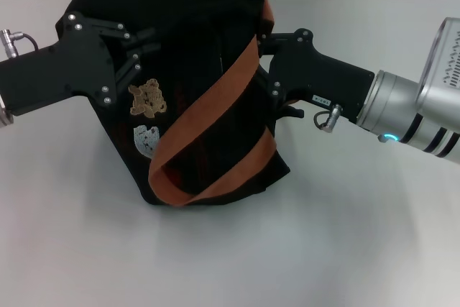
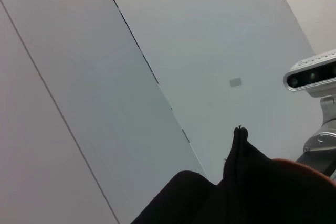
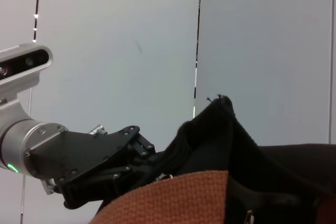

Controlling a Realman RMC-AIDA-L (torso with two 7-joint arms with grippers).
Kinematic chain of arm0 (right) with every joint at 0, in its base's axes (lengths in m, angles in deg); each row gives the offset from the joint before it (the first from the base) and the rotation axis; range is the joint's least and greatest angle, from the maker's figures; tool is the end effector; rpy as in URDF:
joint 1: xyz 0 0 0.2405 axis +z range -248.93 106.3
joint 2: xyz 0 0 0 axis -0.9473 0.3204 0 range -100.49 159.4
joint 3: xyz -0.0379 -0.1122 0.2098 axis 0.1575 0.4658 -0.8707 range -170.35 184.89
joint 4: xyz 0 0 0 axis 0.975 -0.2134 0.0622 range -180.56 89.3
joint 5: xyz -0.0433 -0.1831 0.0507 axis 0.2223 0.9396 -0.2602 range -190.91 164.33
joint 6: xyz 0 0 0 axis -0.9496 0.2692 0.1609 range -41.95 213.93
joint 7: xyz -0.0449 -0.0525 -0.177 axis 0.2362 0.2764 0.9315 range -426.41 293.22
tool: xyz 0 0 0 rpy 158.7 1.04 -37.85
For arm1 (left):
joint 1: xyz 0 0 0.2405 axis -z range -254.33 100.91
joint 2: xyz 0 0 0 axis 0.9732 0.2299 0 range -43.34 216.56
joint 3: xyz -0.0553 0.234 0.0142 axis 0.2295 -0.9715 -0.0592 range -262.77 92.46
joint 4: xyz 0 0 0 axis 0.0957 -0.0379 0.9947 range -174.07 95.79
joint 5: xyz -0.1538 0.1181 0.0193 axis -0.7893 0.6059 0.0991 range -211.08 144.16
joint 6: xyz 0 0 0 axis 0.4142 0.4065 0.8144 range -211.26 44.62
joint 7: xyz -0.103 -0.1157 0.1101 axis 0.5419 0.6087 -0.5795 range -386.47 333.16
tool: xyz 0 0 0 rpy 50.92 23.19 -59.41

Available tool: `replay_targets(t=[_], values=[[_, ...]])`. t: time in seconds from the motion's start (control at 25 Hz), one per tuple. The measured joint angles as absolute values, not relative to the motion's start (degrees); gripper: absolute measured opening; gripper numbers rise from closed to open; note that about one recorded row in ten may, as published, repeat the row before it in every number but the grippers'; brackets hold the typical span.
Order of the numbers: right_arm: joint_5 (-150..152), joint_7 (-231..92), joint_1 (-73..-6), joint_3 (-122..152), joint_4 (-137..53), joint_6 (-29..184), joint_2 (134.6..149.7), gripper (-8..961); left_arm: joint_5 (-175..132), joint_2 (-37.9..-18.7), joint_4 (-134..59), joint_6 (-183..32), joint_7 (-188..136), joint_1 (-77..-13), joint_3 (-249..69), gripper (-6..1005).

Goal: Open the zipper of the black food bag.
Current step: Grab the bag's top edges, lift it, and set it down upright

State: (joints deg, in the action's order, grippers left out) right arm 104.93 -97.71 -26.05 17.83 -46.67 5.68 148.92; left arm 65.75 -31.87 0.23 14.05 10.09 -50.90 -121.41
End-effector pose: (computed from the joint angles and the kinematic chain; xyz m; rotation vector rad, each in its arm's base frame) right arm 0.1405 0.3480 -0.0944 -2.4877 0.1092 1.0466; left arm -0.2050 0.3215 0.0170 -2.3977 0.3515 -0.7875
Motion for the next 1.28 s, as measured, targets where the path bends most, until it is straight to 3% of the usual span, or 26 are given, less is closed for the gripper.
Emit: replay_targets(t=[1.28], values=[[105.83,-110.3,-29.41,26.33,-38.92,5.69,148.72,89,62.01,-31.62,-0.3,13.6,9.55,-51.76,-116.96,65]])
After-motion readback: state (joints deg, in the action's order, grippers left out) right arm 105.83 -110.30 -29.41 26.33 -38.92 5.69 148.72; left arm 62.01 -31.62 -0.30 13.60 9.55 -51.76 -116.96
